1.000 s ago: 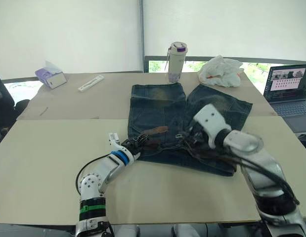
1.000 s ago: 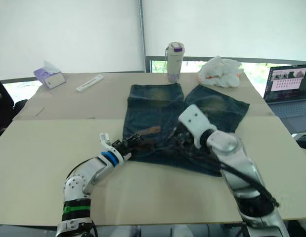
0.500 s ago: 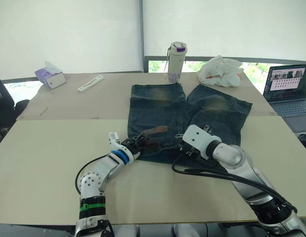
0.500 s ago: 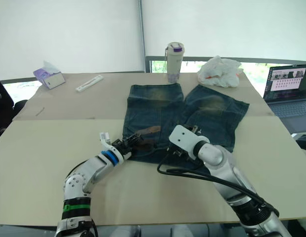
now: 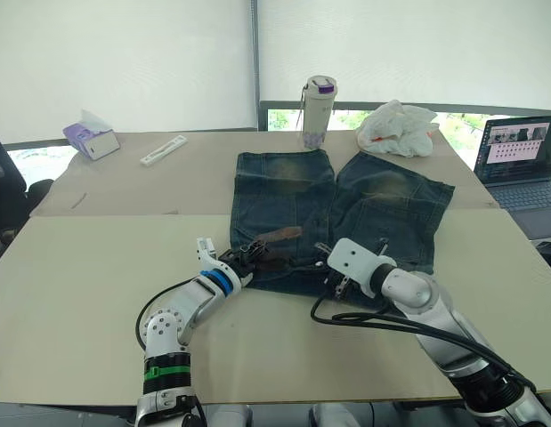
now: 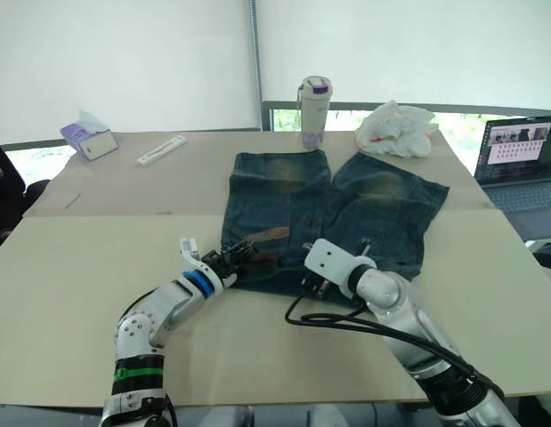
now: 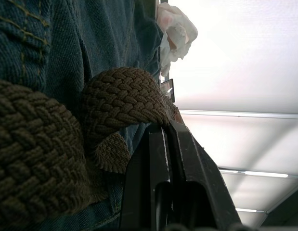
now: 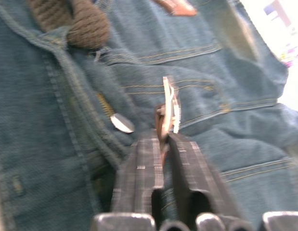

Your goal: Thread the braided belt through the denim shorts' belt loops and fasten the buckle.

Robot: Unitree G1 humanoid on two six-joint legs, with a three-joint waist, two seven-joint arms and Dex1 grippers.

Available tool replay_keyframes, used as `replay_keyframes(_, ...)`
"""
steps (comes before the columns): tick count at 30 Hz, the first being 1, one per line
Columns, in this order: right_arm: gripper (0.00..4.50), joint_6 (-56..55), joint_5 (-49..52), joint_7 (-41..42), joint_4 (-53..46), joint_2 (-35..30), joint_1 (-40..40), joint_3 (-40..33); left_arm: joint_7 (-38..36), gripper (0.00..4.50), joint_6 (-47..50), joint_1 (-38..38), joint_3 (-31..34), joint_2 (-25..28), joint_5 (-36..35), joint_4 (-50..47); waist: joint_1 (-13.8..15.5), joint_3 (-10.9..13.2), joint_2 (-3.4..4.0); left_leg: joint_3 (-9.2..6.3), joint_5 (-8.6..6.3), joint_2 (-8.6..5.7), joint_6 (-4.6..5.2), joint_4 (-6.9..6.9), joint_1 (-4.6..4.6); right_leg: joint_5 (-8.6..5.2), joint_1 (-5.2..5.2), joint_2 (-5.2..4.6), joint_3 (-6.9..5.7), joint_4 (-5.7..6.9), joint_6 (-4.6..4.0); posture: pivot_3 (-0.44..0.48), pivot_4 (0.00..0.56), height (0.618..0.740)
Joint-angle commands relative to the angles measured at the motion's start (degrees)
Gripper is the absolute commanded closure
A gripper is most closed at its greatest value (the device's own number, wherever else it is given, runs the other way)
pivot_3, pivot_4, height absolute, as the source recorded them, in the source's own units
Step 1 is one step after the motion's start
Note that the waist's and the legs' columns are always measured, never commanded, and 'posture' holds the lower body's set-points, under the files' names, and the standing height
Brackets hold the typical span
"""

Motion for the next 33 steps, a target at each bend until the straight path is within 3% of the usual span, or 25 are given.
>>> replay_keyframes(1, 4.47, -1.3, -0.7, -1.5, -0.8, 0.8, 0.3, -2.9, 0.0, 4.5, -0.1, -1.2, 0.0, 0.0, 0.1, -0.6, 0.0, 0.0, 0.0, 0.0, 0.0, 0.0, 0.0, 0.0, 0.0, 0.0, 0.0, 0.0, 0.0, 0.0, 0.0, 0.0, 0.15, 0.74)
replay_keyframes(5, 4.47, -1.5, 0.2, -3.6, -0.7, 3.4, 1.3, -5.2, 0.0, 4.5, 0.0, -1.5, -0.1, 0.0, 0.3, -0.2, 0.0, 0.0, 0.0, 0.0, 0.0, 0.0, 0.0, 0.01, -0.01, 0.0, 0.0, -0.01, 0.0, 0.0, 0.0, 0.0, 0.15, 0.74)
replay_keyframes(10, 4.47, 1.3, 7.5, -9.6, -2.1, 15.4, 3.7, -15.1, 0.6, 4.5, 1.0, -2.3, -0.6, 0.4, -0.1, -0.4, 0.0, 0.0, 0.0, -0.01, 0.0, 0.02, 0.0, 0.0, -0.02, 0.0, -0.02, 0.01, 0.0, 0.03, 0.0, 0.0, 0.15, 0.74)
replay_keyframes(16, 4.47, 2.4, 14.4, -13.8, -4.8, 24.7, 4.5, -22.7, 2.9, 4.5, 2.4, -5.6, -1.5, -0.3, -2.1, 0.0, 0.0, 0.0, 0.01, -0.02, 0.0, 0.0, 0.0, 0.0, -0.05, 0.01, -0.04, -0.02, 0.01, 0.05, -0.01, 0.0, 0.15, 0.74)
replay_keyframes(25, 4.47, -11.7, 12.0, -19.4, -2.4, 29.7, 6.1, -18.6, 12.4, 4.5, -0.5, -11.8, -0.6, -6.2, -7.0, 3.2, -0.2, 0.0, 0.02, 0.0, 0.0, 0.01, 0.0, -0.03, -0.04, 0.0, -0.05, 0.02, 0.02, 0.04, -0.01, 0.0, 0.15, 0.74)
replay_keyframes(33, 4.47, -27.1, 6.0, -21.3, 1.8, 27.4, 8.3, -14.6, 14.4, 4.5, -2.0, -12.2, -0.3, -9.0, -7.6, 4.6, -0.1, 0.0, 0.02, 0.1, 0.0, -0.01, 0.0, -0.02, -0.05, 0.0, -0.06, 0.02, 0.01, 0.04, 0.0, 0.0, 0.15, 0.74)
